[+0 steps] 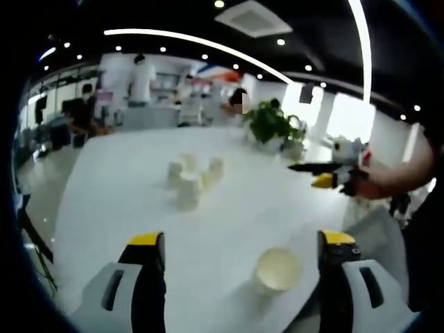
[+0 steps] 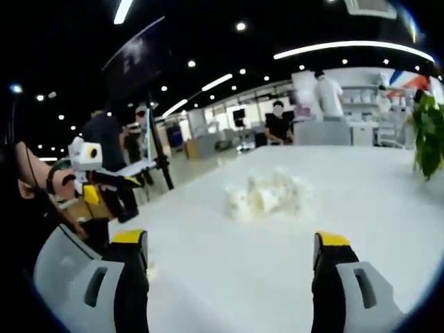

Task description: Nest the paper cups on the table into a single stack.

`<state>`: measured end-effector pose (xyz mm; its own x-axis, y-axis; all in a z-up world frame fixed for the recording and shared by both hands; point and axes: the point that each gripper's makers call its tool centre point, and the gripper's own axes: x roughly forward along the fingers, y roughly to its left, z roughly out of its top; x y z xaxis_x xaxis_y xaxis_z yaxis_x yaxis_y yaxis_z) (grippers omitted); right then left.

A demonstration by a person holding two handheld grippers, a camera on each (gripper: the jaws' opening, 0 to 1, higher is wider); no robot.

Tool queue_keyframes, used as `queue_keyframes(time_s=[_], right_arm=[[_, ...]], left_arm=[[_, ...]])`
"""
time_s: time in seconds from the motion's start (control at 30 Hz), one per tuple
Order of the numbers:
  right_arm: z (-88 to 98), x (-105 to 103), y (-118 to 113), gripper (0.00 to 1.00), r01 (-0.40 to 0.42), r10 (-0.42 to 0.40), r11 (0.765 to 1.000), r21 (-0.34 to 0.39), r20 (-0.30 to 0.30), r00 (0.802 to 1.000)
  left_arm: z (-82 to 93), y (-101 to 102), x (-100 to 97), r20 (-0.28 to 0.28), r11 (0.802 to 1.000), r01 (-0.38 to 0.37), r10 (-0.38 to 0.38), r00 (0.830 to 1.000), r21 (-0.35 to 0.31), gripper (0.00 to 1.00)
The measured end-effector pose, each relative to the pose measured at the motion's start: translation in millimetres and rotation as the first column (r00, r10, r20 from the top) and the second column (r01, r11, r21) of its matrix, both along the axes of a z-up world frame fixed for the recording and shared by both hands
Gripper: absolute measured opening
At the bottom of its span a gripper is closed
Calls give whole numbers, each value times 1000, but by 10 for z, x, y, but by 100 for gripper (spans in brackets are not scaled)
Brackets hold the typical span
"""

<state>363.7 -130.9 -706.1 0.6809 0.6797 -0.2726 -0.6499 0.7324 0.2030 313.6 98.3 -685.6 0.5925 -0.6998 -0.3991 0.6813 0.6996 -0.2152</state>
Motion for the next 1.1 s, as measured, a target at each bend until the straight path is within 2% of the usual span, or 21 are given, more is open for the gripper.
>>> queue_keyframes(time_s=[0.4,0.6,1.03,1.1], right_arm=[[-51,-26,-58,100,5,-5,1000,-6,-8,1000],[-117,-46,-94,100,7,-7,1000,-1,-19,1000],[-196,-5,-136,97,4,-4,1000,15,-51,999],[-184,1,-136,97,9,-8,1000,6,-41,999]], left_arm=[[46,-49,86,4,1000,-3,3,1000,8,89],[35,-55,130,-3,999,-3,3,1000,32,89],[9,-149,420,-14,999,-5,6,1000,49,88],[4,-174,479,-13,999,1,-1,1000,53,88]])
